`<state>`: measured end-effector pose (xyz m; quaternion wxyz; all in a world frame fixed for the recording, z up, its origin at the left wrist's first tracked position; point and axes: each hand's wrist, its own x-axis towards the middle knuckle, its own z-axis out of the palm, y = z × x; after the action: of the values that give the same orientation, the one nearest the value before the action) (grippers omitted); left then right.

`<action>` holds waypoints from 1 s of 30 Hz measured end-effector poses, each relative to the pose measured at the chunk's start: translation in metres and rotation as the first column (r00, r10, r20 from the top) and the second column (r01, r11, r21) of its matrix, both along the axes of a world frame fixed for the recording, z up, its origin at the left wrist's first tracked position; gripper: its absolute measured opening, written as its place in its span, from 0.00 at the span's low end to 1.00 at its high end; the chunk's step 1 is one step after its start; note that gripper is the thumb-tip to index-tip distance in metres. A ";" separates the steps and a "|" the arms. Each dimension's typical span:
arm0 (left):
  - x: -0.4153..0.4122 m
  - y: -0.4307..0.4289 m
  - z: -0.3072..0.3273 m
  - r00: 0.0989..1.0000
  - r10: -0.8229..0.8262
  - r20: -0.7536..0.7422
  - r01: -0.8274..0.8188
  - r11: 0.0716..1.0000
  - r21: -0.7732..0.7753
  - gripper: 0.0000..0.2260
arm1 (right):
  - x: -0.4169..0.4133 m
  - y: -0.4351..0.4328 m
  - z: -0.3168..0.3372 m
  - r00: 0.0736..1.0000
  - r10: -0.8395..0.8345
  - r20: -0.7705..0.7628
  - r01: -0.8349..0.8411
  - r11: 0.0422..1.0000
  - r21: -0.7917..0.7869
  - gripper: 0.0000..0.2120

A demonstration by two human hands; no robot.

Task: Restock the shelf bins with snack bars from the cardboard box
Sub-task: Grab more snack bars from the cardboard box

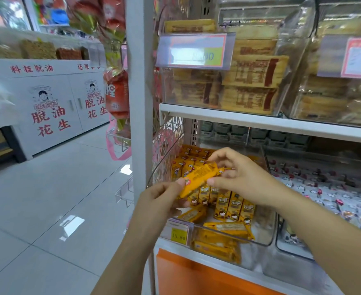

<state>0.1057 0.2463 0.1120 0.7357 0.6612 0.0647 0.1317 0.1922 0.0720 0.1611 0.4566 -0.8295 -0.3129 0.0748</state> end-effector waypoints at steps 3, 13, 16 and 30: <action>0.000 -0.003 0.001 0.999 0.030 -0.010 -0.030 0.999 -0.013 0.16 | 0.000 -0.001 0.004 1.000 -0.013 -0.003 0.013 0.999 -0.038 0.11; 0.010 -0.003 -0.001 0.998 0.034 0.052 -0.038 0.995 0.088 0.07 | -0.003 -0.009 0.005 0.981 -0.135 0.138 0.166 0.955 -0.245 0.17; 0.022 -0.001 0.009 0.998 0.010 0.070 -0.032 0.942 0.333 0.04 | -0.006 -0.002 0.008 0.969 -0.060 0.240 0.121 0.960 -0.251 0.26; 0.086 0.006 -0.004 0.928 -0.309 -0.206 0.366 0.859 0.358 0.08 | 0.017 -0.019 -0.012 0.936 -0.179 0.302 0.258 0.934 -0.248 0.16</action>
<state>0.1915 0.2518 0.1078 0.5941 0.8031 -0.0278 -0.0364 0.2095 0.0528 0.1492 0.2908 -0.9183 -0.2642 -0.0485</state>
